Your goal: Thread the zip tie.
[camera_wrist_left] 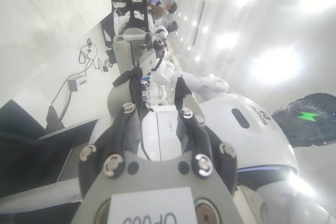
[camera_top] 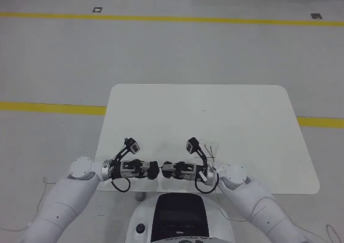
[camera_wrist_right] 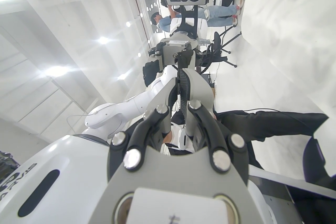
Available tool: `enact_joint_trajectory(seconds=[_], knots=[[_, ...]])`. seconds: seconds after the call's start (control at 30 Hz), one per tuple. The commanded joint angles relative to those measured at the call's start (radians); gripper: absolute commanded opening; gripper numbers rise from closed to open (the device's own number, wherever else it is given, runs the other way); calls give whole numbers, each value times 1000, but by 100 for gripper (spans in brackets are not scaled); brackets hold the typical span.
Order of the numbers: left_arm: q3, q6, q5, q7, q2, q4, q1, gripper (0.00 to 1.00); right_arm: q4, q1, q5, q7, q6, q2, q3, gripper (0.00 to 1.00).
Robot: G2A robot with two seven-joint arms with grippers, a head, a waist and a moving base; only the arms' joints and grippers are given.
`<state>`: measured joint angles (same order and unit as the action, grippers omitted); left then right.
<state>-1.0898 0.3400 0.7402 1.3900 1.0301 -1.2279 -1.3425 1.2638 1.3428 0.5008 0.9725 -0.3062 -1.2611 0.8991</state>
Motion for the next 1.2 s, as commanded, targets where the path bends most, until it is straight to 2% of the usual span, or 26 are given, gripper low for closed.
enact_joint_trajectory(seconds=[0.0, 0.93, 1.17], knots=[[0, 0, 0, 0, 0, 0, 0, 27, 0, 0, 2, 3, -1, 0, -1, 0], [0, 0, 0, 0, 0, 0, 0, 17, 4, -3, 12, 28, -25, 3, -8, 0], [0, 0, 0, 0, 0, 0, 0, 12, 1, -5, 17, 33, -28, 4, -10, 0]])
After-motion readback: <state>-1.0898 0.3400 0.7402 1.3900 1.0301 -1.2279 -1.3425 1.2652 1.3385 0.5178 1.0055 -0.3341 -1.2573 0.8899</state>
